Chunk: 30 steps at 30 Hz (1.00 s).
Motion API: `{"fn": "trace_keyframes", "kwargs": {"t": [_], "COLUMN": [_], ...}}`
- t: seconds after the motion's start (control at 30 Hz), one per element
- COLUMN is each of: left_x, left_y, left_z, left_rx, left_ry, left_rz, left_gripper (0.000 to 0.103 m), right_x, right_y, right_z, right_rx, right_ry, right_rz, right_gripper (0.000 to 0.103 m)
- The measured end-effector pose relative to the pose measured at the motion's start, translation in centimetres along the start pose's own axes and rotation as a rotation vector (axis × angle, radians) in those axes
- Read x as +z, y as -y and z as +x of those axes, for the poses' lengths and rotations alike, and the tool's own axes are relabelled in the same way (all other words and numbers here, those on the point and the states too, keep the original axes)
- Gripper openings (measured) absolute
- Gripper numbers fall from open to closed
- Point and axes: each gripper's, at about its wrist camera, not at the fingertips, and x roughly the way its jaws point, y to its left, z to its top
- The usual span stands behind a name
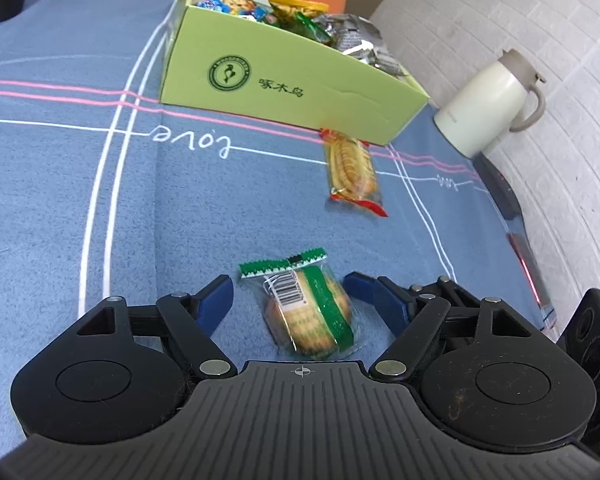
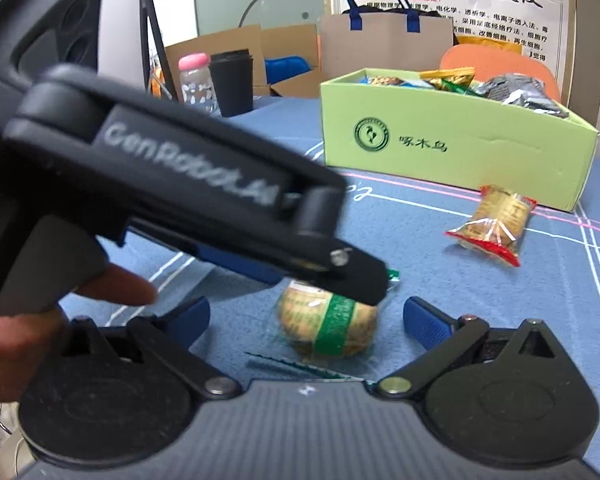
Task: Organize snacks
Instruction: 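Grasp the green-banded biscuit pack with the left gripper, then lower the green-banded biscuit pack into the green box and release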
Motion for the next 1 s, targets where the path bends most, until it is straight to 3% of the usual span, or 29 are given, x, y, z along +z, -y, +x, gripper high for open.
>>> {"fn": "trace_keyframes", "kwargs": {"t": [0.07, 0.1, 0.13, 0.17, 0.23, 0.3, 0.4, 0.43, 0.47, 0.53, 0.57, 0.67, 0.73, 0.9, 0.93, 0.97, 1.0], "left_x": [0.0, -0.1, -0.3, -0.5, -1.1, -1.1, -1.0, -1.0, -0.9, -0.8, -0.8, -1.1, -1.4, -2.1, -2.4, -2.6, -2.7], "left_y": [0.2, 0.4, 0.5, 0.6, 0.8, 0.4, -0.2, -0.5, -0.8, -1.1, -1.0, -0.2, 0.4, 1.5, 1.7, 1.9, 2.2], "left_z": [0.2, 0.3, 0.4, 0.5, 0.2, 0.1, 0.2, 0.2, 0.2, 0.1, 0.0, -0.1, -0.1, -0.1, -0.1, 0.0, 0.1], "left_rx": [0.003, 0.008, 0.015, 0.019, 0.044, 0.025, -0.013, -0.024, -0.04, -0.073, -0.079, -0.051, -0.031, 0.011, 0.015, 0.023, 0.038], "left_ry": [0.002, 0.003, 0.004, 0.002, 0.021, 0.018, 0.011, 0.01, 0.008, 0.006, 0.006, 0.008, 0.013, 0.023, 0.028, 0.033, 0.04], "left_rz": [0.02, 0.036, 0.053, 0.068, 0.086, 0.061, 0.029, 0.011, -0.006, -0.033, -0.034, -0.005, 0.016, 0.044, 0.054, 0.065, 0.07], "left_gripper": [0.059, 0.047, 0.036, 0.025, 0.02, 0.015, 0.013, 0.014, 0.018, 0.031, 0.037, 0.039, 0.039, 0.035, 0.032, 0.019, 0.017], "right_x": [-0.3, -0.6, -0.7, -0.8, -0.6, -0.4, -0.7, -0.8, -1.1, -1.4, -1.6, -2.0, -2.1, -2.5, -2.5, -2.5, -2.2], "right_y": [-0.4, -0.6, -0.7, -0.8, 0.2, 1.3, 2.2, 2.5, 2.6, 2.4, 2.1, 1.8, 1.7, 0.9, 0.8, 0.7, 0.8], "right_z": [0.1, -0.1, -0.3, -0.7, -1.3, -1.4, -1.7, -1.8, -1.9, -2.4, -2.7, -3.1, -3.0, -3.0, -3.1, -3.2, -3.2], "right_rx": [-0.025, -0.042, -0.044, -0.065, -0.072, -0.061, -0.06, -0.054, -0.061, -0.08, -0.093, -0.116, -0.121, -0.117, -0.113, -0.109, -0.107], "right_ry": [0.001, 0.006, 0.014, 0.022, 0.026, 0.024, 0.032, 0.038, 0.035, 0.054, 0.049, 0.04, 0.038, 0.048, 0.051, 0.05, 0.039], "right_rz": [-0.026, -0.038, -0.033, -0.027, 0.02, 0.057, 0.081, 0.093, 0.096, 0.082, 0.065, 0.052, 0.046, 0.019, 0.018, 0.021, 0.027], "right_gripper": [0.102, 0.1, 0.095, 0.083, 0.068, 0.063, 0.059, 0.063, 0.083, 0.099, 0.099, 0.098, 0.097, 0.065, 0.06, 0.058, 0.058]}}
